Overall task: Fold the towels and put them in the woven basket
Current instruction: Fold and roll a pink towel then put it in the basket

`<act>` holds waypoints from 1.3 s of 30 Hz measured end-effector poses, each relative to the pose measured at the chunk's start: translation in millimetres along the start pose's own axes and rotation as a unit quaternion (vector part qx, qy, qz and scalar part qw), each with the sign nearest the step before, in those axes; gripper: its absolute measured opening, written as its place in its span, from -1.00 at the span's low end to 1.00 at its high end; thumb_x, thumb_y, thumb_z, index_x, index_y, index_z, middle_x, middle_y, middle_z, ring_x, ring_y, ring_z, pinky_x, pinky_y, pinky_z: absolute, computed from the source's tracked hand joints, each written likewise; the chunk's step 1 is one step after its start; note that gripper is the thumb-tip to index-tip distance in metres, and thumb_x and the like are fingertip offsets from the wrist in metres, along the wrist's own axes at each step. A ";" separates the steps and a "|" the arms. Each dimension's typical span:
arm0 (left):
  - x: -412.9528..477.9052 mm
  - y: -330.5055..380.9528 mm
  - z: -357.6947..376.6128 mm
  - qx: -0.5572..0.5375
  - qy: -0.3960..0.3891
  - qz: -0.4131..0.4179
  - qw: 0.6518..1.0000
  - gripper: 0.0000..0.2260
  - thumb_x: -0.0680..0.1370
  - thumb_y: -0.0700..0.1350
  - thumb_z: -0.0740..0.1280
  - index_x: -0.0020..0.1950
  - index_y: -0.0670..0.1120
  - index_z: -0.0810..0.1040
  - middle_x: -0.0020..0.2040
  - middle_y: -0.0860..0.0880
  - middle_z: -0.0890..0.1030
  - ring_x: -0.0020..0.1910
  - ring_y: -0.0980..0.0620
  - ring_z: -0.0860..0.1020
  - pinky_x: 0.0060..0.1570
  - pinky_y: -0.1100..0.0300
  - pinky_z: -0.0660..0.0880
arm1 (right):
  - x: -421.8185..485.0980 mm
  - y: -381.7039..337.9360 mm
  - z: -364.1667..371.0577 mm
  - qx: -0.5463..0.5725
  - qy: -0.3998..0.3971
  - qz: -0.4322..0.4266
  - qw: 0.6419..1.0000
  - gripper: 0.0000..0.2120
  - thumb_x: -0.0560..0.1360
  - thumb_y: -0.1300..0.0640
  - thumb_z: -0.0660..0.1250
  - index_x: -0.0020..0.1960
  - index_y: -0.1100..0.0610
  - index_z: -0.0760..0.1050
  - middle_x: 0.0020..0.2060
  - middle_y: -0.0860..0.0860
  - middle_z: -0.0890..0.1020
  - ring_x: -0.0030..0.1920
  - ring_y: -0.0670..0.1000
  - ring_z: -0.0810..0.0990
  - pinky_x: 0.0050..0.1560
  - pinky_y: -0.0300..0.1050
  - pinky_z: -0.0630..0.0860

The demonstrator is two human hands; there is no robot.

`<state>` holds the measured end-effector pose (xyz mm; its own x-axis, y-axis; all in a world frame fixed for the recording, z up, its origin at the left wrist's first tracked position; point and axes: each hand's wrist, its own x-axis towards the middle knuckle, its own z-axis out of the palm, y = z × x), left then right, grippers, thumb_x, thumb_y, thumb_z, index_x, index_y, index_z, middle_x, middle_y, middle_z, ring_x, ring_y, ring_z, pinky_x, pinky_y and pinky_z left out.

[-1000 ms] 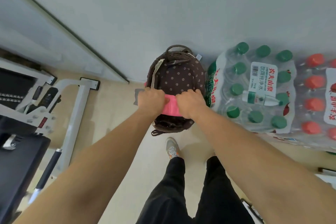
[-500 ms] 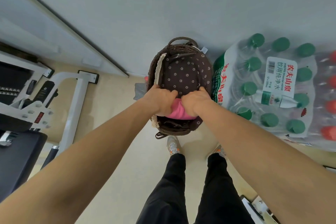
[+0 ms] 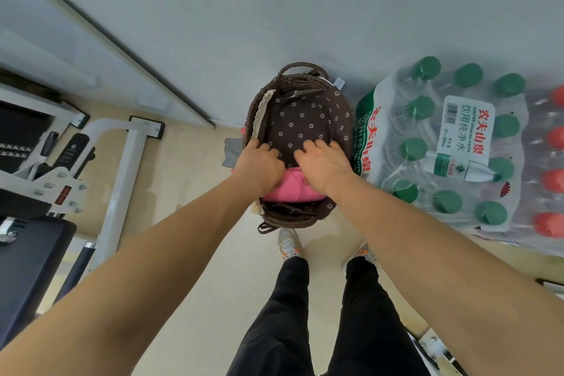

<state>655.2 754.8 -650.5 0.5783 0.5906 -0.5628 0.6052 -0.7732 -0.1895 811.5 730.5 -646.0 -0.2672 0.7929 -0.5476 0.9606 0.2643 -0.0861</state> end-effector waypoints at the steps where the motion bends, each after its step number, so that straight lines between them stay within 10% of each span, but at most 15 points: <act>1: -3.0 2.1 -1.7 -0.011 0.045 -0.009 0.999 -0.82 0.57 -0.05 0.23 0.04 -0.01 0.61 0.01 -0.02 0.58 0.04 -0.08 0.52 0.13 0.01 0.35 | -2.2 -2.0 -0.8 0.003 0.034 -0.006 0.999 -0.70 0.56 0.11 0.24 0.29 0.07 0.43 0.24 0.06 0.48 0.28 0.14 0.44 0.25 0.11 0.36; 8: -27.5 10.2 4.8 -0.087 0.080 0.001 0.993 -0.88 0.26 -0.17 0.48 -0.31 0.03 0.61 -0.32 0.02 0.53 -0.36 -0.05 0.55 -0.31 0.15 0.43 | -32.1 -3.6 2.5 0.013 0.021 -0.022 0.999 -0.70 0.46 0.20 0.27 0.14 -0.05 0.54 0.08 -0.04 0.59 0.16 0.08 0.54 0.20 0.02 0.35; 21: -52.7 6.3 21.6 -0.127 0.008 0.035 0.991 -0.69 0.61 0.06 0.03 0.08 0.01 0.54 0.10 0.06 0.59 0.18 0.01 0.55 0.48 -0.12 -0.03 | -55.1 -12.1 2.6 -0.041 -0.153 -0.044 0.986 -0.34 0.56 0.25 0.12 0.60 0.02 0.01 0.59 -0.03 0.11 0.56 0.02 0.13 0.53 0.20 -0.20; 27: -66.2 8.2 6.3 -0.175 0.018 0.011 0.984 -0.69 0.56 0.10 0.11 0.13 0.00 0.52 0.14 0.04 0.61 0.19 -0.01 0.53 0.44 -0.04 0.10 | -65.9 -19.0 -7.2 0.021 -0.084 -0.007 0.996 -0.43 0.49 0.24 0.20 0.48 0.01 0.27 0.39 -0.01 0.45 0.40 0.07 0.39 0.54 0.12 -0.04; 39: -145.4 30.9 -41.0 -0.295 0.034 -0.126 0.947 -0.63 0.56 0.11 0.16 0.26 -0.03 0.51 0.18 -0.05 0.57 0.16 -0.13 0.53 0.13 0.02 0.48 | -133.6 -34.3 -50.6 0.027 0.001 -0.004 1.000 -0.57 0.53 0.18 0.17 0.39 0.04 0.37 0.25 0.04 0.47 0.21 0.11 0.46 0.15 0.07 0.48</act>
<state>612.2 654.5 -541.5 0.3971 0.7673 -0.5035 0.9170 -0.3546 0.1827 810.5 643.4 -527.8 -0.2758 0.7913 -0.5457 0.9609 0.2408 -0.1365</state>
